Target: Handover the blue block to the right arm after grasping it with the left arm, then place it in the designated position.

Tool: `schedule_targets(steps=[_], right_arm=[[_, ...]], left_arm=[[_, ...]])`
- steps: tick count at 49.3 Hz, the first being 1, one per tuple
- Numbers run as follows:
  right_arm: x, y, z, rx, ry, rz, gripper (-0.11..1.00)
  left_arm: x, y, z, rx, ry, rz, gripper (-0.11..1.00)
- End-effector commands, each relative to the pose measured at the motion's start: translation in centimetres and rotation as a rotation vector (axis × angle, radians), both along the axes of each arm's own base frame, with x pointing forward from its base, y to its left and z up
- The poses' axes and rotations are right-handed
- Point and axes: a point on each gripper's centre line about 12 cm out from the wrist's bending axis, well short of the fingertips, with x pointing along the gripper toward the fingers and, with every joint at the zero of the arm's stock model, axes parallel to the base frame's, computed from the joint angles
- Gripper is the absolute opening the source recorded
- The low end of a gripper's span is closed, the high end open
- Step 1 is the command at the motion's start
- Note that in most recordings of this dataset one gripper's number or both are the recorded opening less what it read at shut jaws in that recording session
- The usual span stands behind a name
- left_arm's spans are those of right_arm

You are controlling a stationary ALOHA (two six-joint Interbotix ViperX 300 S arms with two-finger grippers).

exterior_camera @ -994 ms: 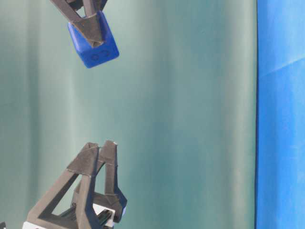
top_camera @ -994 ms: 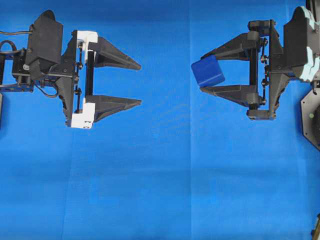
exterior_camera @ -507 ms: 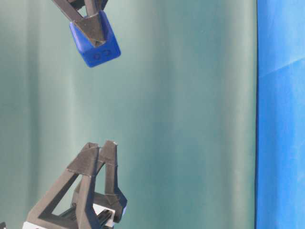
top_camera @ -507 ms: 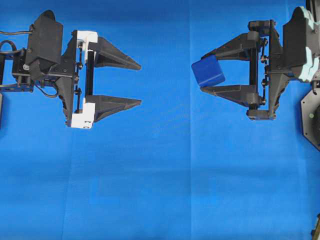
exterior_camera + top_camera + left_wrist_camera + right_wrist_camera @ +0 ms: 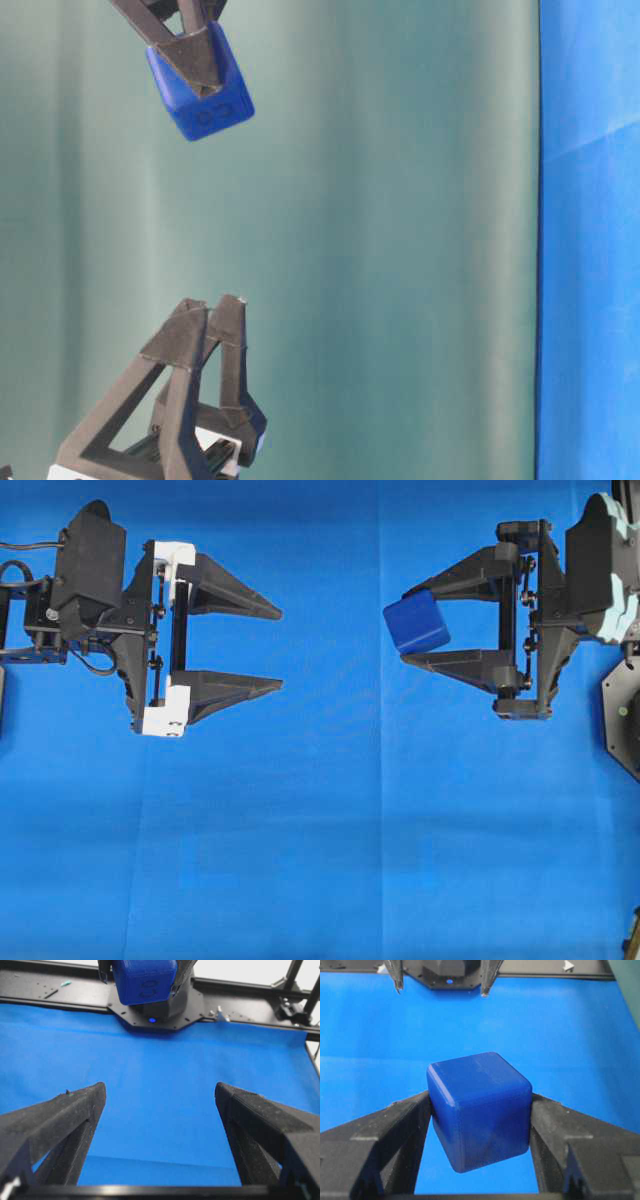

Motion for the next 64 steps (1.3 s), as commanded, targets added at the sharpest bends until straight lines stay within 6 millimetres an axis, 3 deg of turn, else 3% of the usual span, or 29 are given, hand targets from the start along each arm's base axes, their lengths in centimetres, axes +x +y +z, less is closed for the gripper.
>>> schedule_targets(steps=[1,40,64], right_arm=[[0.0,0.1,0.7,0.004,-0.02,0.001,0.52],[-0.1,-0.1,0.4,0.009,0.004,-0.01,0.52],[-0.9,0.9,-1.4,0.003,0.185,-0.027,0.52]], left_arm=[[-0.2,0.0,1.2,0.002,-0.038,-0.001,0.93],[-0.2,0.0,1.1,-0.001,-0.035,0.0,0.93],[-0.2,-0.1,1.2,0.0,-0.037,-0.002,0.93]])
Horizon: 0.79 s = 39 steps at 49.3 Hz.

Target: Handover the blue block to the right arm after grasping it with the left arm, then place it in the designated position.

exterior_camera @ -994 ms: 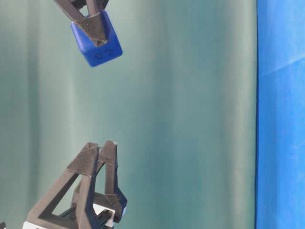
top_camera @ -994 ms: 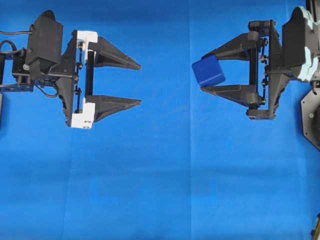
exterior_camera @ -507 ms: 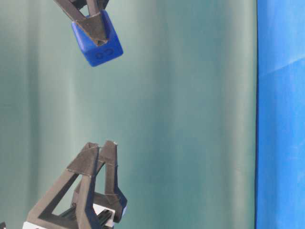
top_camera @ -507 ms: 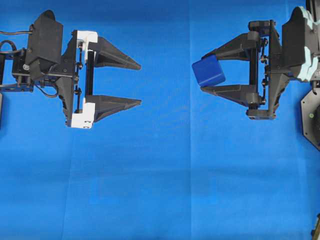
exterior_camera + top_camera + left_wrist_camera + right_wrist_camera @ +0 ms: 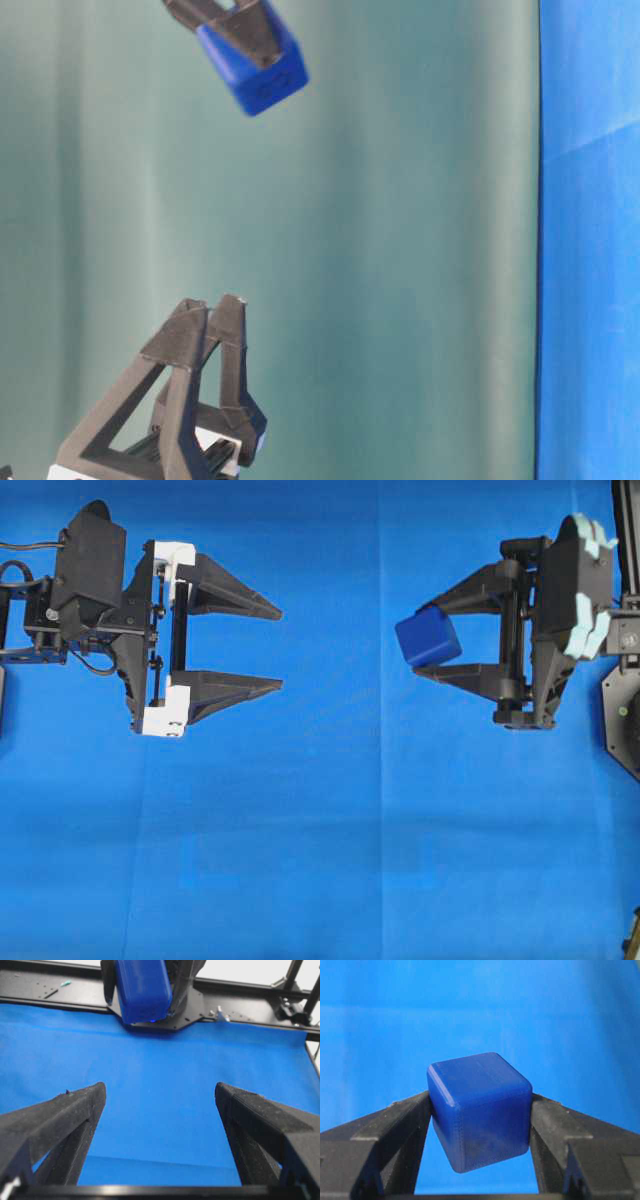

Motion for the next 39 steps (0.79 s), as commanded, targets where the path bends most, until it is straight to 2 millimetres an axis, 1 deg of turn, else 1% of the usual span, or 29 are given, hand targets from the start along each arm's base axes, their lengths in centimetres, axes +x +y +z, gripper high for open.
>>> schedule_targets(steps=[1,7,39], right_arm=[[-0.11,0.38,0.51,0.003,0.009,0.003,0.52],[-0.28,0.58,0.2,0.0,0.039,0.003,0.51],[-0.24,0.62,0.27,-0.001,0.032,0.007,0.51]], left_arm=[[-0.2,-0.06,1.15,0.0,-0.037,-0.002,0.93],[-0.15,-0.06,1.16,0.002,-0.037,-0.002,0.93],[-0.17,0.0,1.1,0.0,-0.035,0.0,0.93]])
